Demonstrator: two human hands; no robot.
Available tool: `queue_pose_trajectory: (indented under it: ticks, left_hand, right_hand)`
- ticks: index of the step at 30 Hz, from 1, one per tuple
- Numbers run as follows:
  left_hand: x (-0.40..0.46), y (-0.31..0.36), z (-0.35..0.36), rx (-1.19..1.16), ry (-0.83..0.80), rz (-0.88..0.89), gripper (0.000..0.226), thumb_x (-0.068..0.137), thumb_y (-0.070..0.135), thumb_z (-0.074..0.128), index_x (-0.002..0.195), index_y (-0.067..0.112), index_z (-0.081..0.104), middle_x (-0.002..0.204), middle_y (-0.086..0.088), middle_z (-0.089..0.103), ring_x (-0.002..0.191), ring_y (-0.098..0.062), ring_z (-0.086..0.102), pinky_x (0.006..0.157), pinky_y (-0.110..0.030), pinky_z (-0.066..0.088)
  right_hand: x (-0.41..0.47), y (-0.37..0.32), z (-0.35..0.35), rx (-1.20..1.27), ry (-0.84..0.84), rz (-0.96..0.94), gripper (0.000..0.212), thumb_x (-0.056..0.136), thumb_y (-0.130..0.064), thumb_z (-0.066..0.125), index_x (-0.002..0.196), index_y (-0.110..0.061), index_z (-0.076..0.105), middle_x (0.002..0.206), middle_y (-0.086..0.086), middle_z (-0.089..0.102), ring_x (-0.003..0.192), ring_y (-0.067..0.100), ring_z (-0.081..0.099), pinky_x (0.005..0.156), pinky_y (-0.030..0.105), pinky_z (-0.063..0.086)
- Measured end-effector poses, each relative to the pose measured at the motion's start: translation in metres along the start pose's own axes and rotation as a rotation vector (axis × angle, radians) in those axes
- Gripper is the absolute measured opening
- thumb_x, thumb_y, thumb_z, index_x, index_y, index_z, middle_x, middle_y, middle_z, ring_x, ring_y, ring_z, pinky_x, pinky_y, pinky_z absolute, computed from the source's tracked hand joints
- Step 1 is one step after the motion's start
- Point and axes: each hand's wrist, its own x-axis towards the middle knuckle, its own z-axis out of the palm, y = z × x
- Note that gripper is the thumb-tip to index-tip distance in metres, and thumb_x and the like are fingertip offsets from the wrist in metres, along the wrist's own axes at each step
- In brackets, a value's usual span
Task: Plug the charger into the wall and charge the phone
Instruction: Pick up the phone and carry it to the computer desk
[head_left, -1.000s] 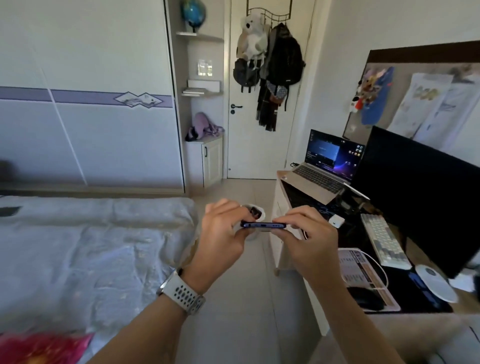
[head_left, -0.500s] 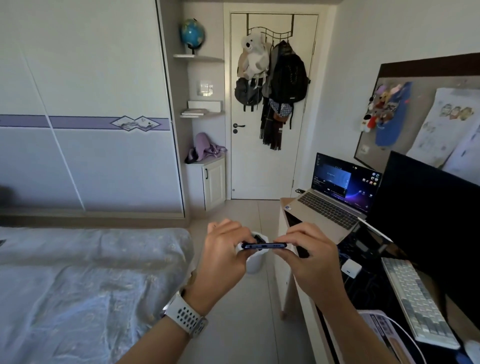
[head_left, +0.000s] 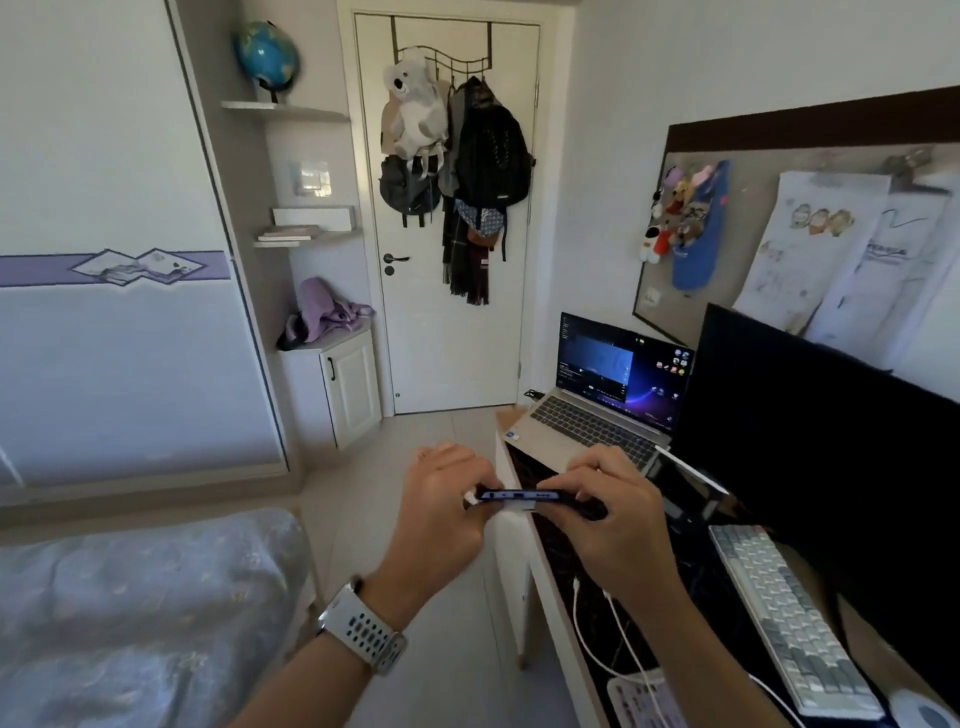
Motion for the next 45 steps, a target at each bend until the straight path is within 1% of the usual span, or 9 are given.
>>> queue_pose_trajectory:
  ticks: [4,9,14,21,23,30,34,40,45]
  left_hand:
    - [0.033,-0.03,0.038,-0.116,-0.022,0.057,0.018,0.056,0.008,0.08,0.06,0.012,0.063,0.064,0.016,0.048,0.063,-0.007,0.042,0.06,-0.032,0.035]
    - [0.084,-0.074,0.085,-0.2,-0.17,0.161,0.025,0.054,0.002,0.086,0.064,0.009,0.064,0.064,0.001,0.062,0.066,-0.015,0.052,0.062,-0.04,0.044]
    - [0.121,-0.106,0.126,-0.366,-0.246,0.292,0.022,0.055,0.002,0.079,0.062,0.007,0.059,0.063,-0.001,0.058,0.068,-0.012,0.044,0.062,-0.043,0.041]
    - [0.129,-0.126,0.189,-0.48,-0.42,0.394,0.028,0.058,-0.002,0.084,0.062,0.007,0.058,0.06,0.004,0.049,0.066,-0.015,0.042,0.065,-0.027,0.03]
    - [0.128,-0.129,0.21,-0.486,-0.47,0.41,0.03,0.056,-0.006,0.083,0.061,0.006,0.056,0.058,-0.002,0.051,0.065,-0.017,0.042,0.064,-0.026,0.029]
    - [0.138,-0.147,0.29,-0.472,-0.616,0.444,0.032,0.053,-0.009,0.083,0.059,0.007,0.056,0.057,-0.003,0.055,0.064,-0.016,0.043,0.061,-0.023,0.028]
    - [0.147,-0.159,0.328,-0.447,-0.696,0.503,0.034,0.054,-0.009,0.082,0.057,0.008,0.054,0.054,0.0,0.046,0.063,-0.016,0.039,0.06,-0.029,0.029]
    - [0.14,-0.174,0.373,-0.379,-0.693,0.772,0.027,0.06,-0.017,0.058,0.063,0.01,0.054,0.06,-0.002,0.04,0.067,-0.018,0.033,0.056,-0.035,0.033]
    - [0.122,-0.186,0.397,-0.33,-0.817,0.922,0.034,0.052,-0.019,0.062,0.067,0.011,0.057,0.063,-0.002,0.045,0.067,-0.019,0.039,0.057,-0.03,0.029]
  right_hand:
    - [0.011,0.032,0.01,-0.092,0.038,0.089,0.016,0.066,-0.005,0.086,0.077,-0.006,0.074,0.077,0.001,0.059,0.072,0.018,0.056,0.059,0.025,0.047]
    - [0.035,0.067,0.023,-0.231,0.102,0.205,0.018,0.064,-0.002,0.086,0.078,-0.007,0.074,0.077,0.0,0.058,0.073,0.016,0.055,0.062,0.023,0.046]
    - [0.045,0.092,0.041,-0.315,0.209,0.352,0.02,0.065,-0.002,0.085,0.078,-0.012,0.074,0.077,-0.005,0.057,0.079,0.005,0.052,0.065,0.019,0.044]
    - [0.022,0.125,0.055,-0.433,0.256,0.504,0.019,0.064,-0.003,0.086,0.076,-0.012,0.074,0.076,-0.007,0.057,0.076,0.01,0.054,0.066,0.02,0.044]
    - [0.015,0.138,0.058,-0.448,0.275,0.548,0.02,0.063,-0.003,0.087,0.076,-0.011,0.074,0.075,-0.005,0.058,0.075,0.014,0.056,0.063,0.027,0.047]
    - [0.003,0.207,0.066,-0.505,0.22,0.662,0.017,0.063,-0.006,0.088,0.073,-0.006,0.075,0.073,-0.004,0.058,0.073,0.016,0.053,0.06,0.027,0.048]
    - [-0.002,0.248,0.074,-0.543,0.18,0.714,0.018,0.06,-0.007,0.088,0.071,-0.005,0.074,0.071,-0.006,0.056,0.072,0.008,0.046,0.064,0.007,0.038]
    - [-0.021,0.291,0.087,-0.66,0.066,0.705,0.021,0.067,-0.012,0.084,0.069,-0.007,0.064,0.074,0.003,0.06,0.072,0.022,0.054,0.053,0.033,0.047]
    - [-0.049,0.301,0.106,-0.697,-0.033,0.75,0.018,0.07,-0.015,0.079,0.067,-0.013,0.061,0.074,-0.002,0.061,0.071,0.018,0.052,0.047,0.032,0.047]
